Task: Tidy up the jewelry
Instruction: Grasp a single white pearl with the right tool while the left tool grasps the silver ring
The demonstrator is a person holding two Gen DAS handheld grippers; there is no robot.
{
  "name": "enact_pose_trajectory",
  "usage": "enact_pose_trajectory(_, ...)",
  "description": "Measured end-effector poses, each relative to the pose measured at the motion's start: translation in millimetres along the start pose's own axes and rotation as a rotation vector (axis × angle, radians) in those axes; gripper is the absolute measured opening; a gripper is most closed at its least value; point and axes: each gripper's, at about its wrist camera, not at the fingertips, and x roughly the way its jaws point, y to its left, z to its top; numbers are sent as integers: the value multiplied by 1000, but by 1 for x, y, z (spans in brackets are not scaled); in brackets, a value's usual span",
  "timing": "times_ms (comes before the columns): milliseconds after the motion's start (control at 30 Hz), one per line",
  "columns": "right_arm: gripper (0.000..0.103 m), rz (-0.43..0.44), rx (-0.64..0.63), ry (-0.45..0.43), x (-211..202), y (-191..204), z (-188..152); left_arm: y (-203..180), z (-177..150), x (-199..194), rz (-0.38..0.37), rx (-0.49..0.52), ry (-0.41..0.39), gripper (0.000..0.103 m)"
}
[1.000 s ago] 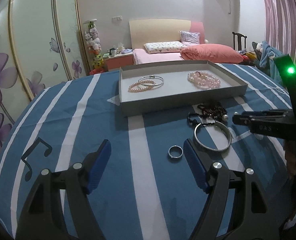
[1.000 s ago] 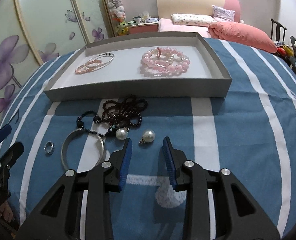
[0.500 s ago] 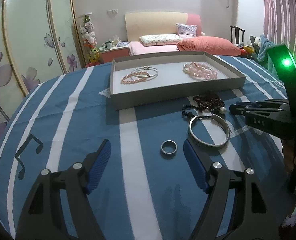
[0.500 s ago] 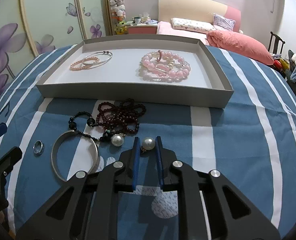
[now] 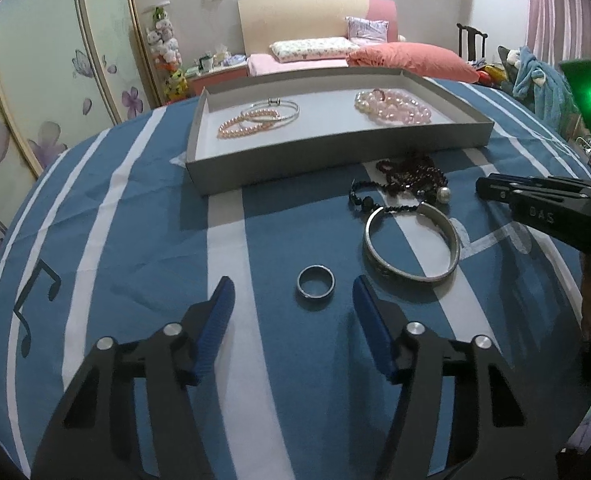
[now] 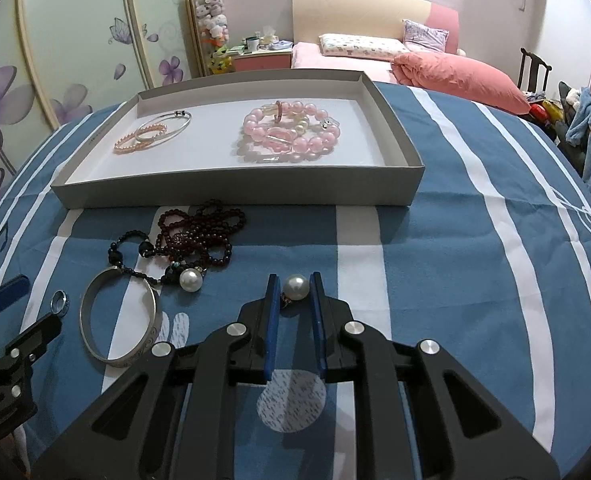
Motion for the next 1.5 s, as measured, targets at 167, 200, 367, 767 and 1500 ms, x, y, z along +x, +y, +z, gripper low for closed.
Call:
enact_pose_trajectory(167, 16, 2, 1, 0, 0, 0, 0, 2, 4, 9, -13, -37, 30, 50)
enact_pose_trajectory(200, 16, 3, 1, 0, 0, 0, 0, 3, 4, 9, -18, -41, 29, 45)
enact_pose_trajectory(367, 16, 20, -13, 2, -2, 3, -2, 9, 8, 11, 7, -70, 25, 22)
enact_pose_trajectory(767, 16, 40, -34, 4, -6, 7, -7, 24, 8, 11, 10, -104, 25, 24)
enact_pose_trajectory(1500, 15, 43, -12, 6, -9, 7, -10, 29, 5, 9, 22, -127, 25, 22)
